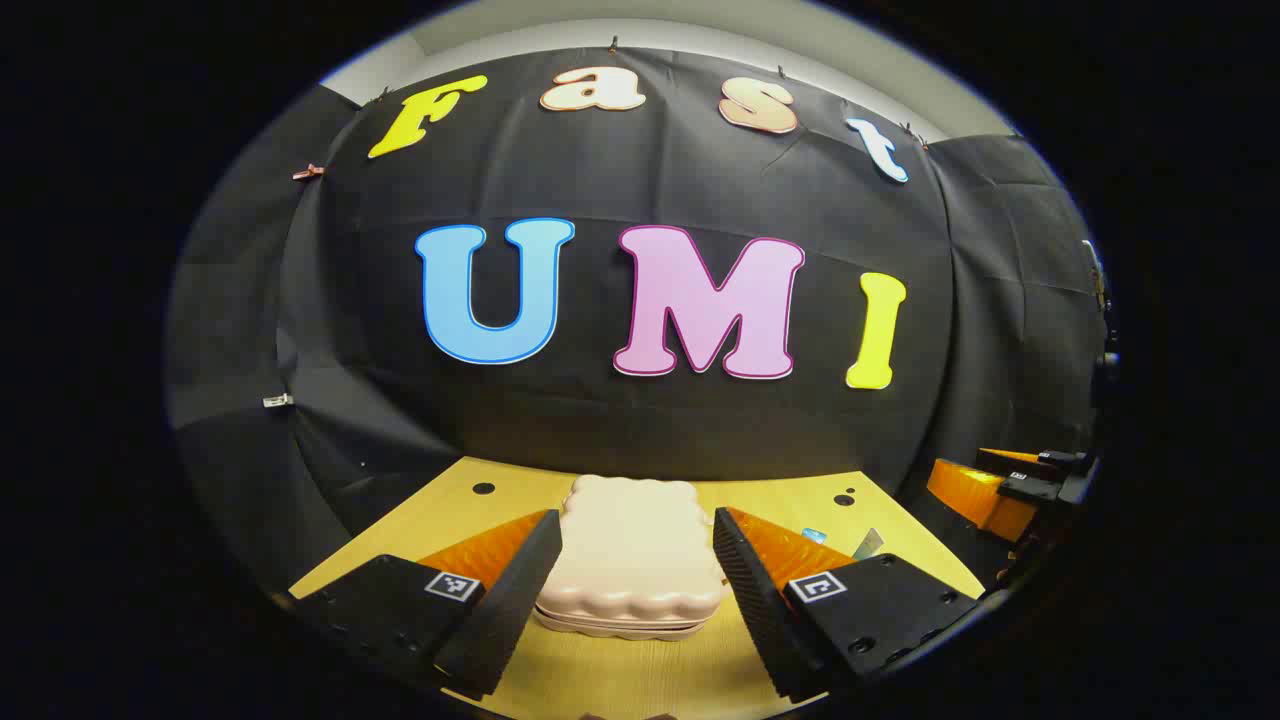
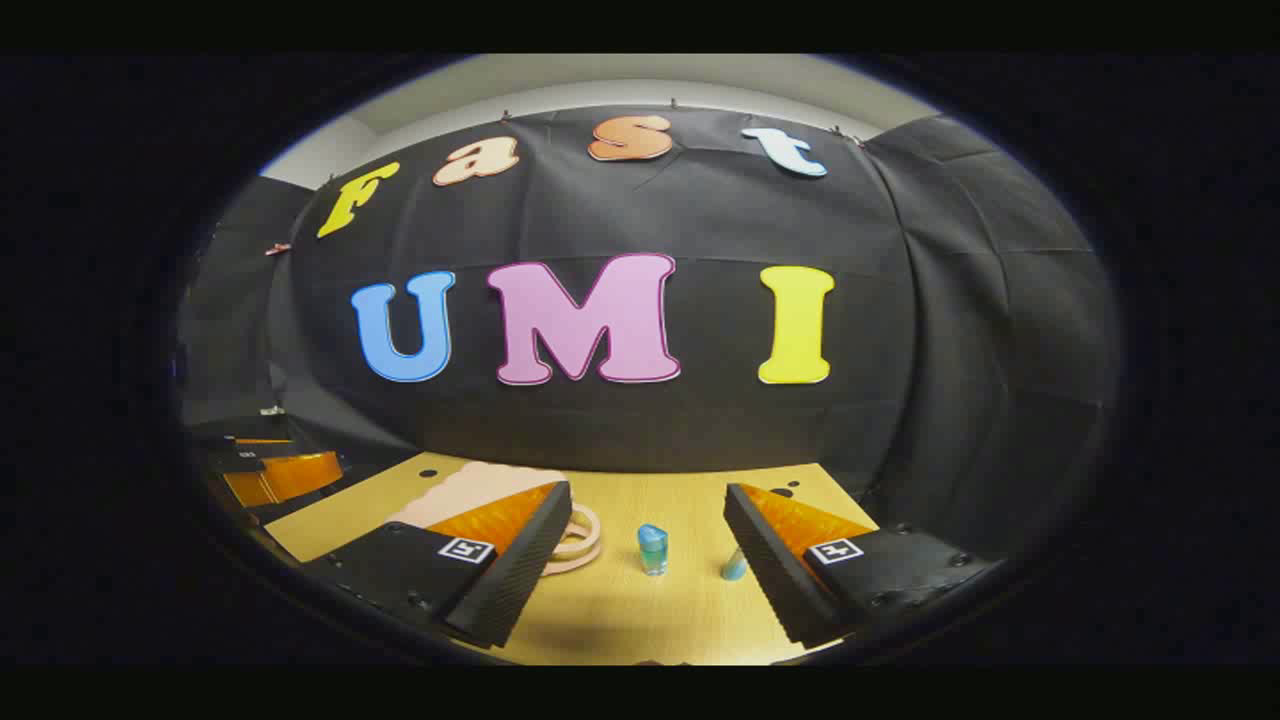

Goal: First open the suitcase, pack the skin care products into it, and then close the suitcase.

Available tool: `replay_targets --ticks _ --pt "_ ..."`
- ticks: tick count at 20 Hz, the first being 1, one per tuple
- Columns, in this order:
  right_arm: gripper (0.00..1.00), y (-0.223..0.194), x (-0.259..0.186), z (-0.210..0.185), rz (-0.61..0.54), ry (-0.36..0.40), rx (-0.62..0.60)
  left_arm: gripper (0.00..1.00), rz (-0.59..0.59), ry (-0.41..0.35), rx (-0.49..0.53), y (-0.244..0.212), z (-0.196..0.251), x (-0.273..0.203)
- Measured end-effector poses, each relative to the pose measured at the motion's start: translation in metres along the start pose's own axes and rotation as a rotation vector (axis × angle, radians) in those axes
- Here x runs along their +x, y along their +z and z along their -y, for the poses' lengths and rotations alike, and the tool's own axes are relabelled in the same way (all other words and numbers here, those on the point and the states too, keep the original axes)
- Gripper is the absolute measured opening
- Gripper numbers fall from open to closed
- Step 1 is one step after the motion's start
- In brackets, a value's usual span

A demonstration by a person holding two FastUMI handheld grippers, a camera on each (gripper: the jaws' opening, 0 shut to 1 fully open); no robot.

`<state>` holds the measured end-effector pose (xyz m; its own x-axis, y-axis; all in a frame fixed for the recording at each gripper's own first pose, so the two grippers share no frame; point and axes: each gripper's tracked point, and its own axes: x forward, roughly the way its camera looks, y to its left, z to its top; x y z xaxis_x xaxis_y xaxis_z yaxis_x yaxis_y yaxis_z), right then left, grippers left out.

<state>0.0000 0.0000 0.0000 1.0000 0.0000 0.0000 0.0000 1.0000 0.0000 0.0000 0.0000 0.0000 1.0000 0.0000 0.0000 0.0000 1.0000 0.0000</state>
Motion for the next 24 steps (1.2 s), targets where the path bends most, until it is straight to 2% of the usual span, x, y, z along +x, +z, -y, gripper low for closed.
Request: replay_targets --ticks 6,11,16,21,24 --pt "0.98 0.0 0.0 0.006 0.0 -0.006 0.005 0.96 0.016 0.017 -0.011 0.006 -0.009 0.002" --pt "0.98 0.002 -0.001 0.012 0.007 -0.023 0.007 0.96 0.053 0.012 -0.082 0.014 -0.011 0.0" --pt "0.98 -0.002 -0.001 0.008 -0.001 -0.005 0.002 0.96 0.058 0.017 -0.046 0.014 -0.01 -0.001" --pt "0.98 -0.003 0.0 0.016 -0.011 -0.014 -0.002 0.96 0.036 -0.063 -0.028 0.014 0.023 0.016" --pt "0.98 -0.001 0.0 0.03 -0.008 -0.042 0.018 0.96 0.014 -0.148 -0.033 0.01 0.058 0.043"
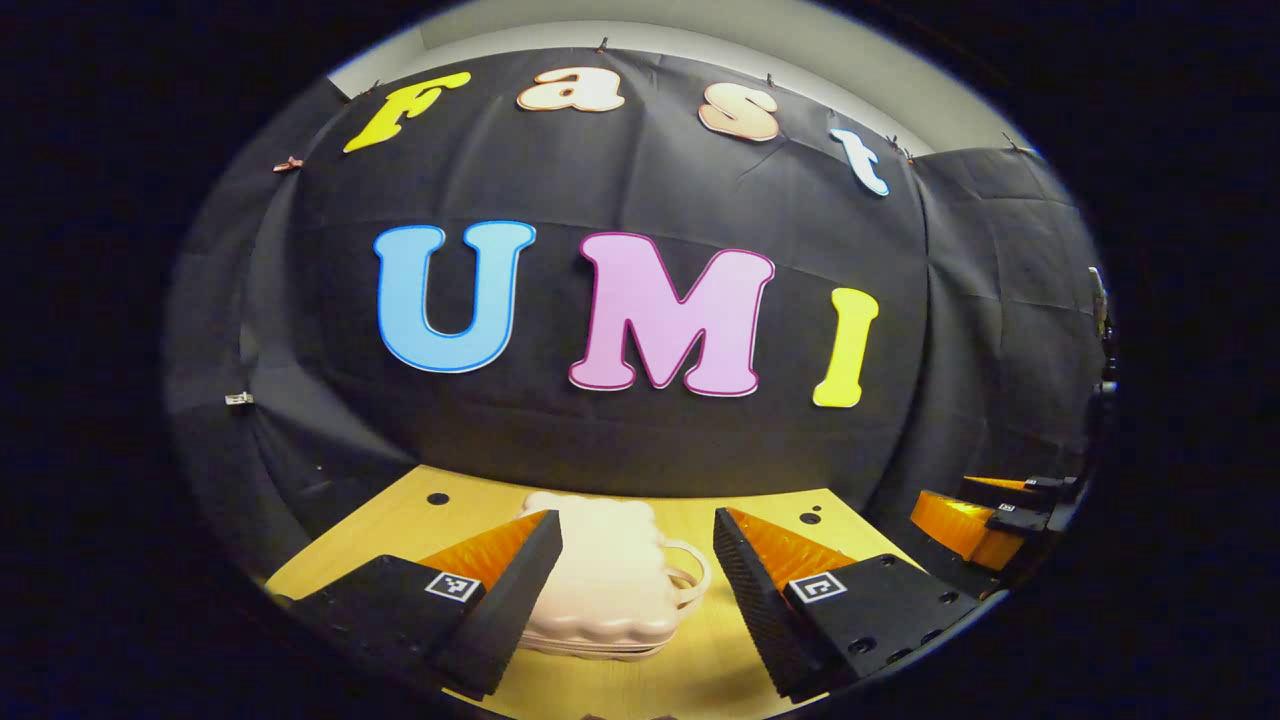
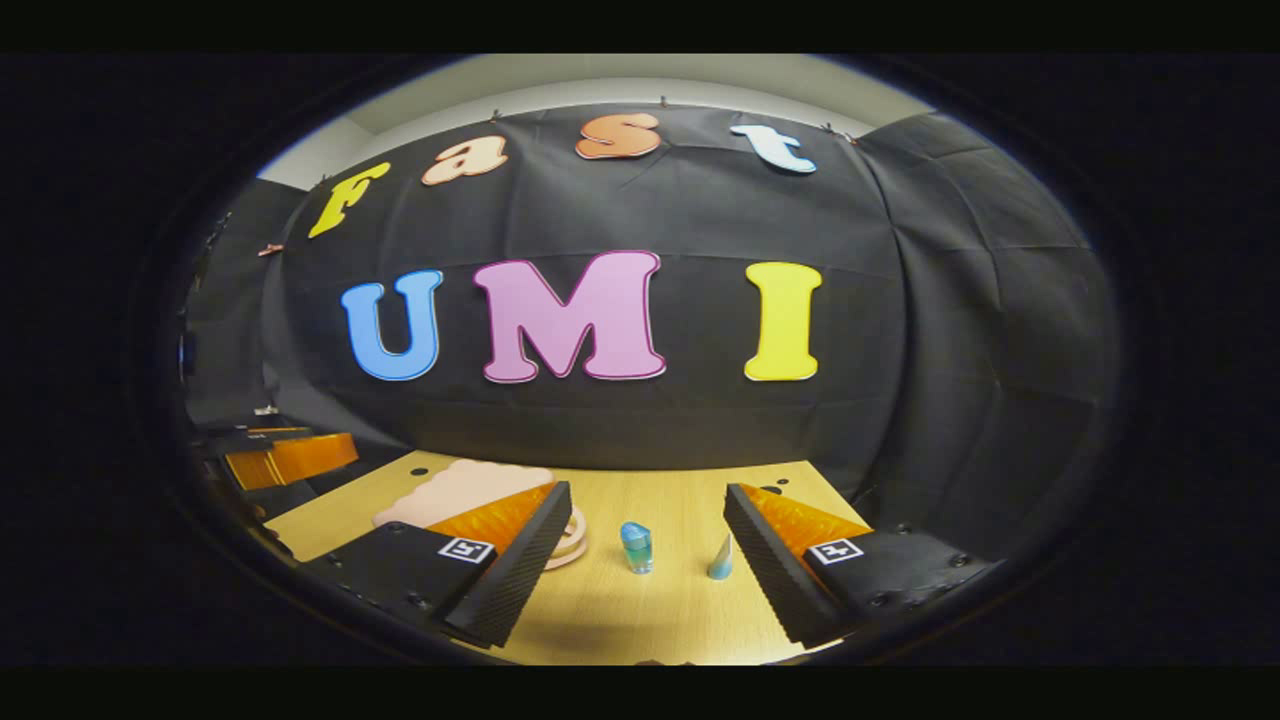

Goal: First open the suitcase, pack the skin care products into it, and then close the suitcase.

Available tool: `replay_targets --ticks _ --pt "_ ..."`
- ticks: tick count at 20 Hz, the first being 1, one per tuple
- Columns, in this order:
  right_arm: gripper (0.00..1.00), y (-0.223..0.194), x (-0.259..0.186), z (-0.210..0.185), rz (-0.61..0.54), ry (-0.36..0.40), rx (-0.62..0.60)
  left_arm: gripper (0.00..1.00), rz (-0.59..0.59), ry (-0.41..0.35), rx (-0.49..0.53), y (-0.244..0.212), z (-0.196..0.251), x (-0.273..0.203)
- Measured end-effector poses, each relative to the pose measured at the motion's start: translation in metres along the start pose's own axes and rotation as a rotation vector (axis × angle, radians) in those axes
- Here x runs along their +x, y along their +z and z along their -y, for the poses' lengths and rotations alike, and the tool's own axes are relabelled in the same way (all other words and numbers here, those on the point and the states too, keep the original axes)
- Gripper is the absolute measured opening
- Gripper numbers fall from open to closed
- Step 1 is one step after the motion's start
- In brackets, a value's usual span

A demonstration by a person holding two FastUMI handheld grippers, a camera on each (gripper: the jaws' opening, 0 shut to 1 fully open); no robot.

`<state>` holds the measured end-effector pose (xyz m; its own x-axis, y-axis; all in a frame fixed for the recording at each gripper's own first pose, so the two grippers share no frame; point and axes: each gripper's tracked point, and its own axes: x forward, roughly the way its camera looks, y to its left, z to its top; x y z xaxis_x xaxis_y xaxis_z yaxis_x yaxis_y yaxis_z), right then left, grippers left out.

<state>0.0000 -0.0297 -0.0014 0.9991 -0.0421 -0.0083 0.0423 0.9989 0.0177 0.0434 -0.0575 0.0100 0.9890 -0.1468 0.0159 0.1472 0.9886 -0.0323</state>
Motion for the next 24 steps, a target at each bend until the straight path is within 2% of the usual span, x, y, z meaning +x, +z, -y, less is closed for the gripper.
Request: replay_targets --ticks 4,7,9,12,15,20,21,22,24 --pt "0.98 -0.008 0.002 0.031 -0.005 -0.066 -0.03 0.96 -0.103 -0.078 -0.017 -0.032 0.035 0.061" --pt "0.98 -0.017 -0.001 0.055 0.01 -0.133 -0.108 0.96 -0.2 -0.104 0.002 -0.068 0.055 0.108" --pt "0.98 -0.028 0.0 0.055 -0.004 -0.124 -0.125 0.95 -0.275 -0.108 0.005 -0.097 0.065 0.137" --pt "0.98 -0.049 0.008 0.057 -0.062 -0.112 -0.136 0.94 -0.376 -0.13 -0.058 -0.136 0.086 0.172" --pt "0.96 -0.061 0.021 0.069 -0.084 -0.127 -0.136 0.91 -0.45 -0.104 -0.053 -0.172 0.096 0.205" --pt "0.97 -0.084 0.04 0.093 -0.163 -0.172 -0.097 0.9 -0.526 -0.011 -0.052 -0.204 0.086 0.241" --pt "0.92 -0.088 0.042 0.097 -0.172 -0.181 -0.093 0.88 -0.543 0.022 -0.054 -0.21 0.081 0.246" --pt "0.96 -0.091 0.043 0.1 -0.181 -0.188 -0.092 0.84 -0.558 0.039 -0.059 -0.217 0.076 0.25" --pt "0.96 -0.094 0.047 0.102 -0.19 -0.193 -0.097 0.71 -0.592 0.066 -0.076 -0.229 0.074 0.255"
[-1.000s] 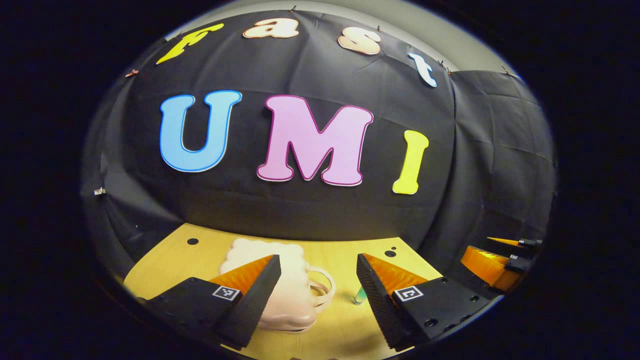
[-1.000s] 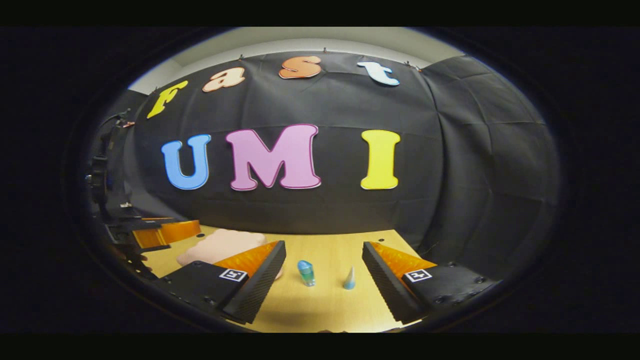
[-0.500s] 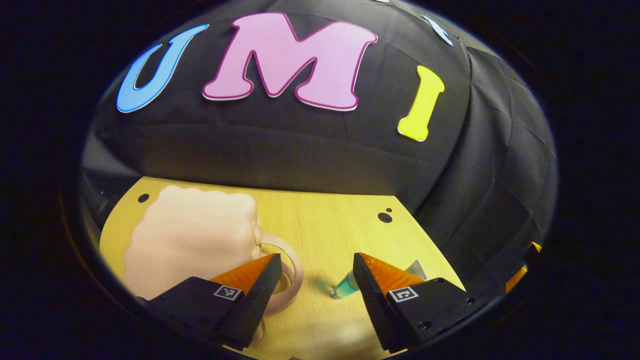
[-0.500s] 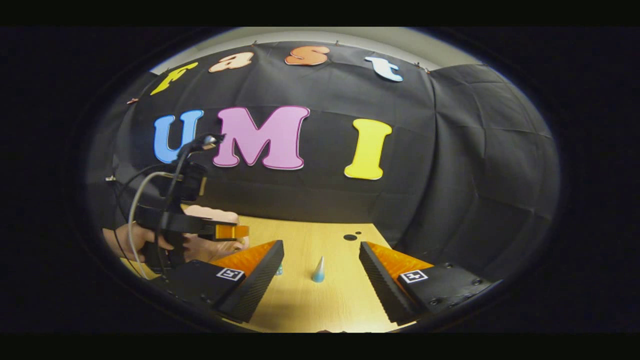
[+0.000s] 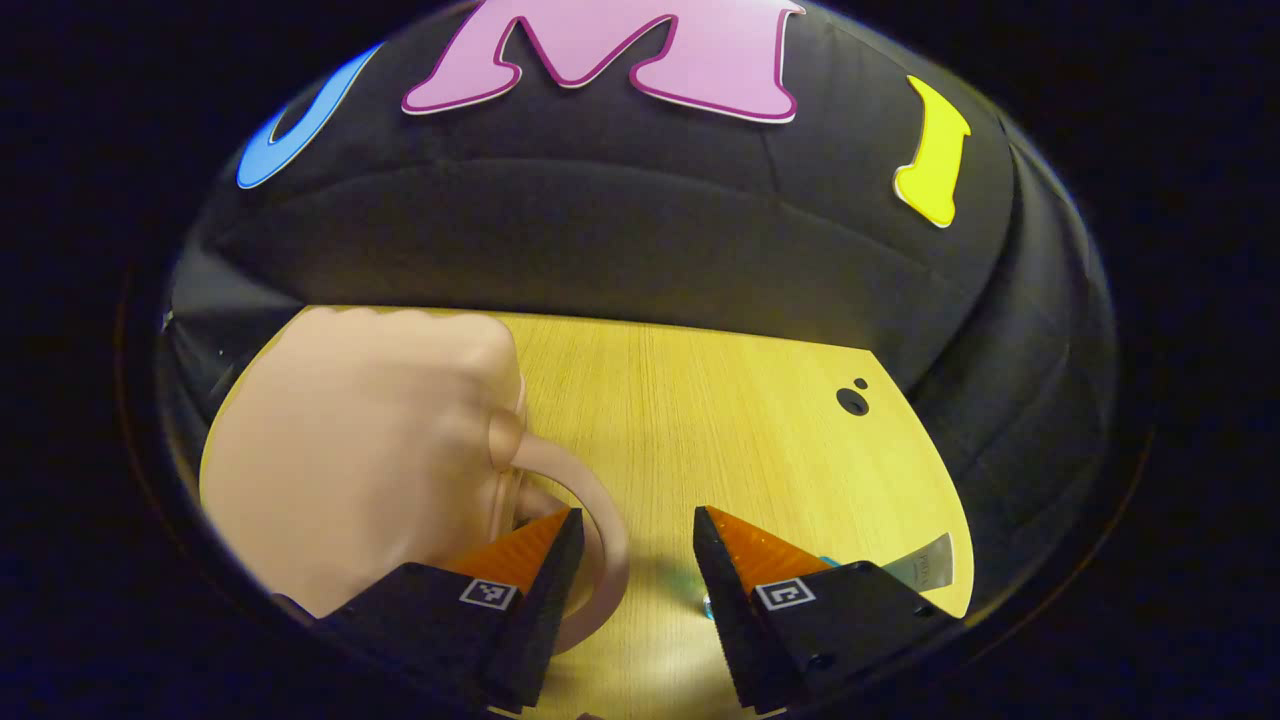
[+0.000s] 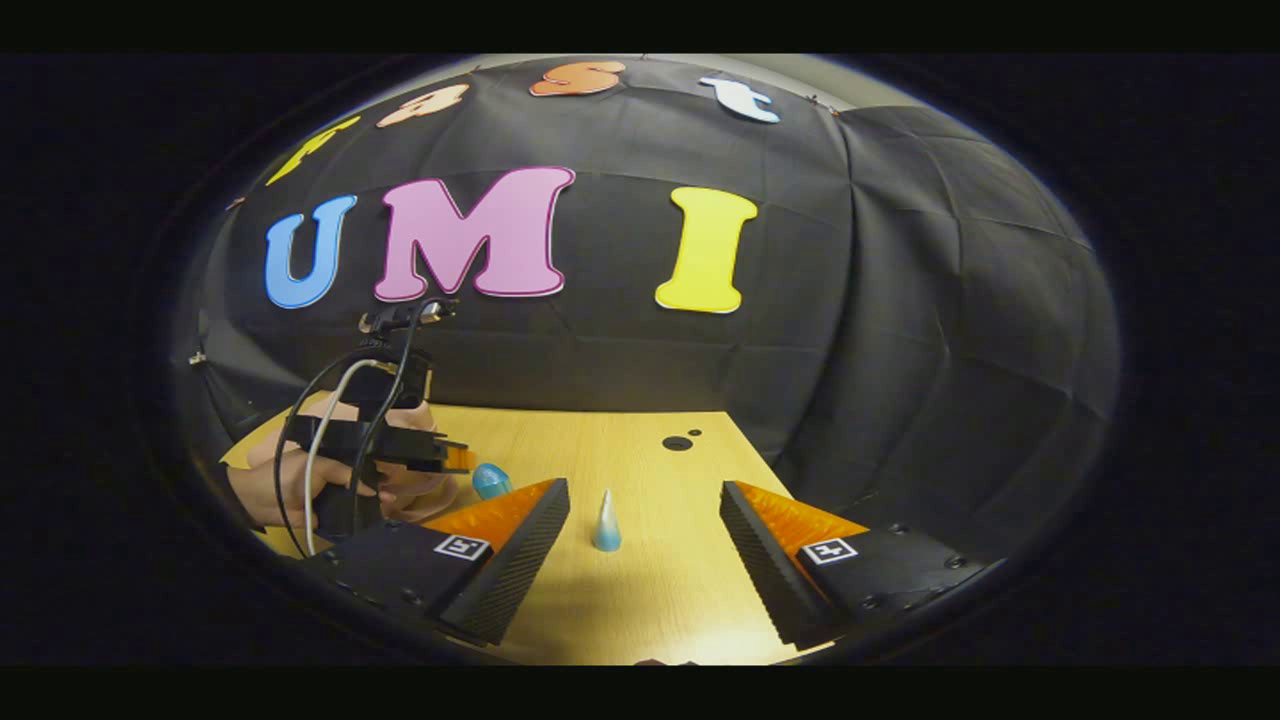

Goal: First open the suitcase, pack the skin care products into it, and then close the suitcase.

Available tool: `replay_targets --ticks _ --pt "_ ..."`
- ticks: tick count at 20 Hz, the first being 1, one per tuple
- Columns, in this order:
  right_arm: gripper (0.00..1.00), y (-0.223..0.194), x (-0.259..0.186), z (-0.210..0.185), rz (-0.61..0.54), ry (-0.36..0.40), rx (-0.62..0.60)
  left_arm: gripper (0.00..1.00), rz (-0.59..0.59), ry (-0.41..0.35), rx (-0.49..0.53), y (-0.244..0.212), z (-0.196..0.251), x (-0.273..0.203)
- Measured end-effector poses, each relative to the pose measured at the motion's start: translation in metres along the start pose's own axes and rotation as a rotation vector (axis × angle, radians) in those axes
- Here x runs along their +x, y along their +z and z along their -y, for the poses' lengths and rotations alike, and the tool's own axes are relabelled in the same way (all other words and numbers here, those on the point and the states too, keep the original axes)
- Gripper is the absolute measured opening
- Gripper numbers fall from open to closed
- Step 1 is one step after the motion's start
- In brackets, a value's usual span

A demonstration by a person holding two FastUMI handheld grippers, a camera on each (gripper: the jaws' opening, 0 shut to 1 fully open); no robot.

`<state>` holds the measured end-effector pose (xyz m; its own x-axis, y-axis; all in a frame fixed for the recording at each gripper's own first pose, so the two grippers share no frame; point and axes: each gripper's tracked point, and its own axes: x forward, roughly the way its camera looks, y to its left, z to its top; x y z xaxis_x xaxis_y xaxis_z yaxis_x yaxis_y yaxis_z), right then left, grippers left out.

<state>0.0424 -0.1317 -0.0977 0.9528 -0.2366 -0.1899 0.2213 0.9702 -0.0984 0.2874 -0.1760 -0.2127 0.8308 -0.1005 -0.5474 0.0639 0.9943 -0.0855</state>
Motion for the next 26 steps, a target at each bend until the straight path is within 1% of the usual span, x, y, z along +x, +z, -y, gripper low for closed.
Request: replay_targets --ticks 3,5,7,8,9,12,14,16,17,18,19,21,23,26 --pt "0.97 -0.003 0.004 0.0 -0.013 0.005 -0.007 0.68 -0.025 0.046 0.001 -0.005 -0.009 0.013" --pt "0.97 -0.007 0.005 -0.001 -0.02 0.007 -0.005 0.61 -0.065 0.056 -0.024 -0.013 -0.012 0.019" --pt "0.97 -0.009 0.005 -0.001 -0.028 0.005 -0.006 0.44 -0.094 0.041 -0.087 -0.019 -0.015 0.02" --pt "0.97 -0.01 0.005 -0.001 -0.029 0.003 -0.006 0.19 -0.097 0.019 -0.084 -0.019 -0.011 0.018" --pt "0.97 -0.011 0.004 -0.002 -0.03 0.002 -0.005 0.22 -0.089 -0.008 -0.067 -0.016 -0.009 0.016" --pt "0.97 -0.01 0.002 -0.005 -0.025 0.003 -0.002 0.13 -0.052 -0.049 -0.033 0.002 -0.006 0.0" --pt "0.97 -0.007 0.002 -0.009 -0.017 0.011 -0.001 0.11 -0.047 -0.067 -0.046 0.018 -0.009 -0.017" --pt "0.97 -0.001 0.001 -0.017 -0.003 0.025 0.002 0.11 -0.098 -0.116 -0.083 0.024 -0.009 -0.038" --pt "0.97 0.002 0.002 -0.022 0.005 0.033 0.004 0.11 -0.107 -0.126 -0.089 0.031 -0.011 -0.05" --pt "0.97 0.005 0.003 -0.027 0.013 0.045 0.01 0.07 -0.106 -0.128 -0.074 0.041 -0.015 -0.061" --pt "0.97 0.009 0.004 -0.033 0.021 0.062 0.023 0.11 -0.091 -0.116 -0.041 0.055 -0.022 -0.075" --pt "0.96 0.016 0.009 -0.05 0.031 0.105 0.046 0.11 -0.069 -0.085 0.04 0.084 -0.039 -0.099" --pt "0.97 0.016 0.012 -0.058 0.024 0.13 0.049 0.11 -0.071 -0.075 0.077 0.108 -0.059 -0.123" --pt "0.96 0.024 0.012 -0.071 0.032 0.175 0.047 0.11 -0.057 -0.059 0.114 0.138 -0.11 -0.156"
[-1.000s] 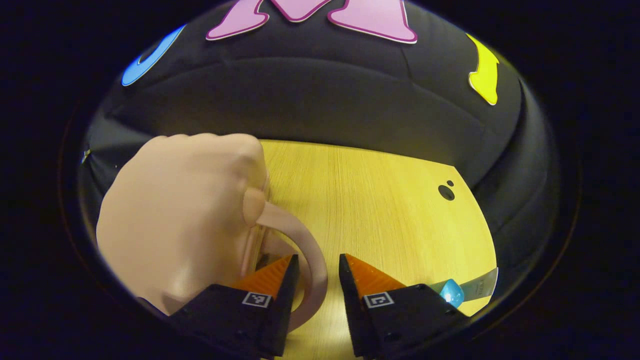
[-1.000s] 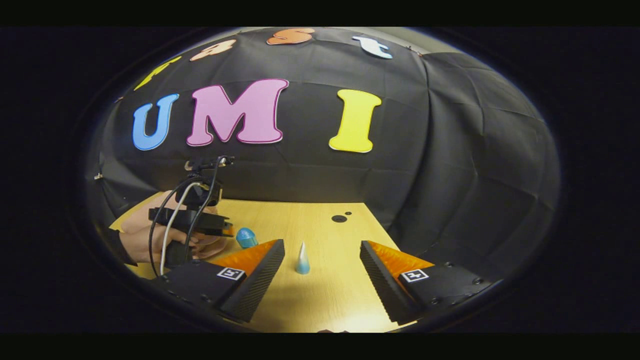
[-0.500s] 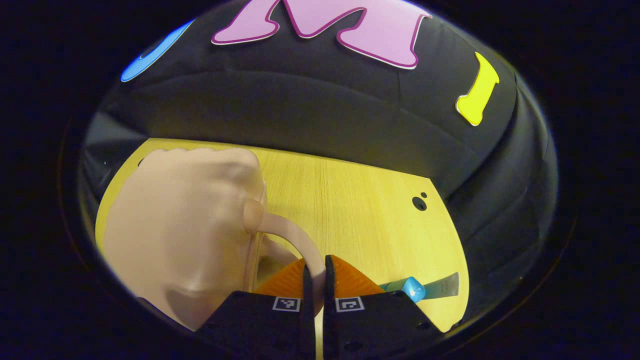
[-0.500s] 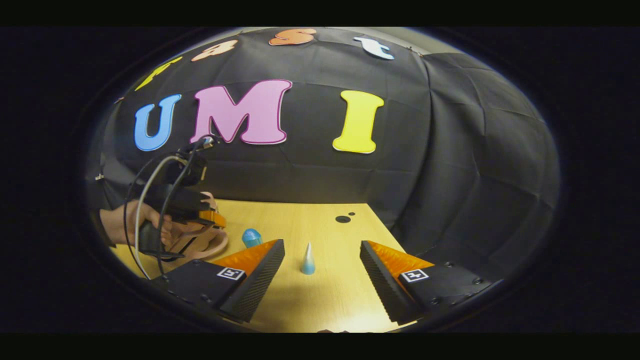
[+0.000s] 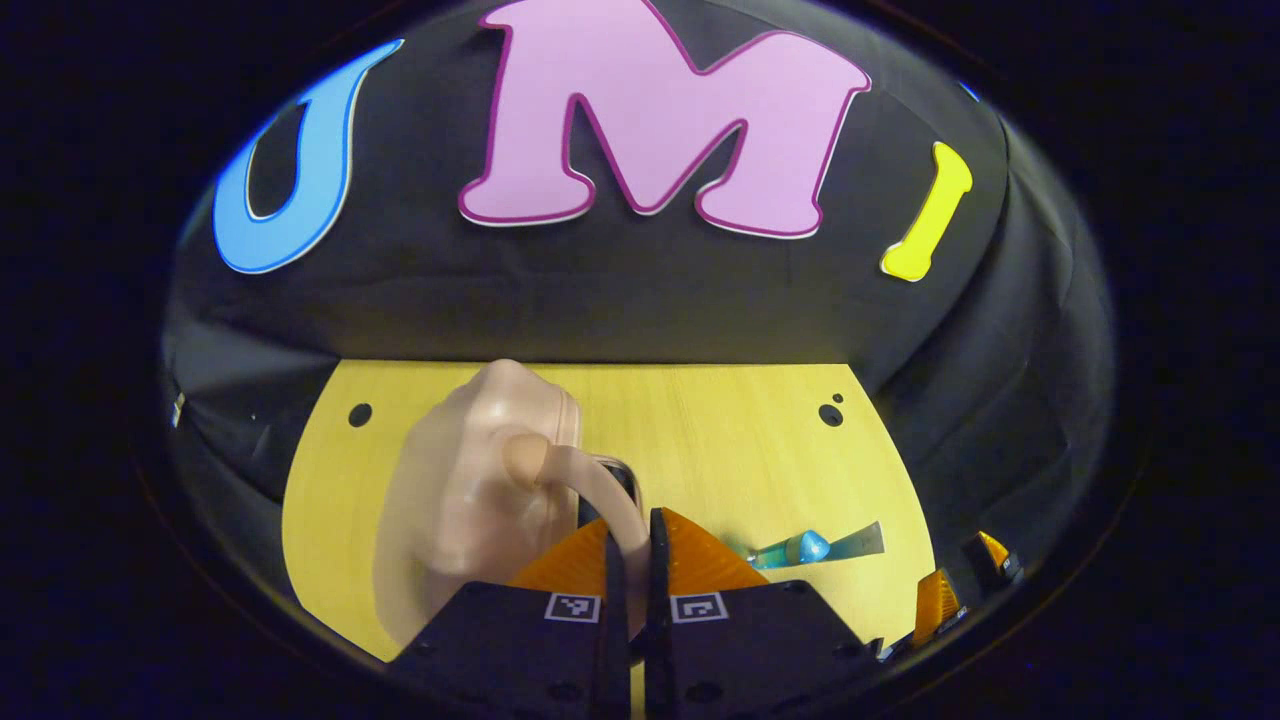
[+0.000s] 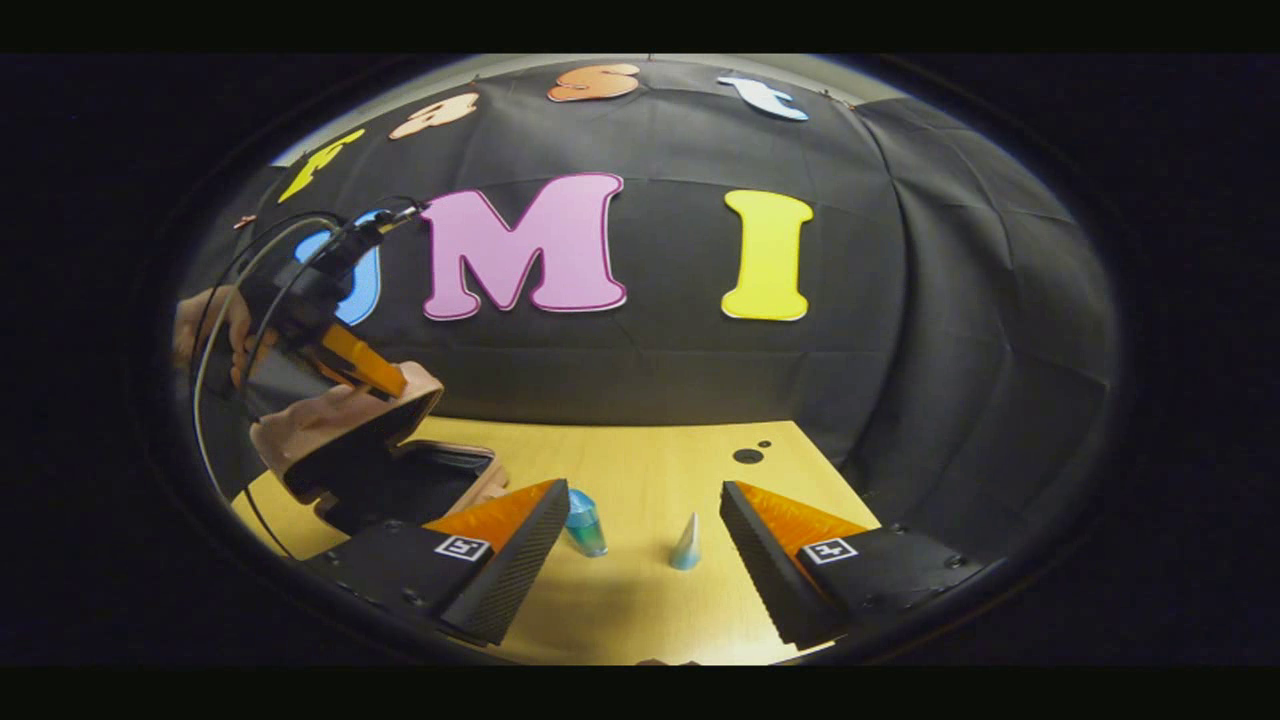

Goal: First open the suitcase, pack the skin care products into it, and then close the suitcase.

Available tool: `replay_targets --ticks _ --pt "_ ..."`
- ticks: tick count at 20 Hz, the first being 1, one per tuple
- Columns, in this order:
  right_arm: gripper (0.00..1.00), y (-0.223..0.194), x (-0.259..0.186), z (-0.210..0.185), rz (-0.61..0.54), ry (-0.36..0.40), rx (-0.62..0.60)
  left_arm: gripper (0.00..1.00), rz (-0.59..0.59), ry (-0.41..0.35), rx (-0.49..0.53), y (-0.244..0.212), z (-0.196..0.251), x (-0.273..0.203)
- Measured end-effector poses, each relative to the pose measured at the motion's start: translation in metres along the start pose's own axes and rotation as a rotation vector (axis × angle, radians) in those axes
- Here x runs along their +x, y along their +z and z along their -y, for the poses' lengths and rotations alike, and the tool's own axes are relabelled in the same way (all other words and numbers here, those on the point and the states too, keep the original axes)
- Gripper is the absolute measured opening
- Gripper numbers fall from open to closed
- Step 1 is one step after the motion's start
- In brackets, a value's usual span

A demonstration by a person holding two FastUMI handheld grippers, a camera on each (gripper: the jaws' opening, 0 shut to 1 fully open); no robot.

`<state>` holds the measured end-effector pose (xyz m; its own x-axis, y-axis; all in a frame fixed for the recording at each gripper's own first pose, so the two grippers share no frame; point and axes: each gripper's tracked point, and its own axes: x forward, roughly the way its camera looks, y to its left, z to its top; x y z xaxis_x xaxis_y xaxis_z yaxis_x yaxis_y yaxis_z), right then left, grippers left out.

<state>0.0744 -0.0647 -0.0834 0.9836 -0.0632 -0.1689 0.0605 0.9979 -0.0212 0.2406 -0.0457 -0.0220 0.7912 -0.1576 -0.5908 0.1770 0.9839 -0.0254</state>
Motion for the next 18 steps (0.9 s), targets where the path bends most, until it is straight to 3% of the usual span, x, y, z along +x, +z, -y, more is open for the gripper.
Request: replay_targets --ticks 3,6,12,15,18 --pt "0.96 0.0 -0.001 -0.018 -0.006 0.049 -0.036 0.11 0.008 0.074 0.031 0.014 -0.07 -0.028" --pt "0.96 -0.006 -0.011 -0.043 -0.011 0.106 -0.067 0.11 0.001 0.197 0.109 0.019 -0.157 -0.047" --pt "0.97 -0.02 -0.032 -0.074 -0.04 0.084 -0.106 0.11 0.005 0.363 0.149 0.003 -0.308 -0.047" --pt "0.96 -0.039 -0.038 -0.082 -0.075 0.054 -0.137 0.1 -0.012 0.36 0.093 -0.021 -0.363 -0.025" --pt "0.97 -0.069 -0.039 -0.091 -0.143 0.045 -0.124 0.1 -0.067 0.375 0.184 -0.068 -0.414 0.013"
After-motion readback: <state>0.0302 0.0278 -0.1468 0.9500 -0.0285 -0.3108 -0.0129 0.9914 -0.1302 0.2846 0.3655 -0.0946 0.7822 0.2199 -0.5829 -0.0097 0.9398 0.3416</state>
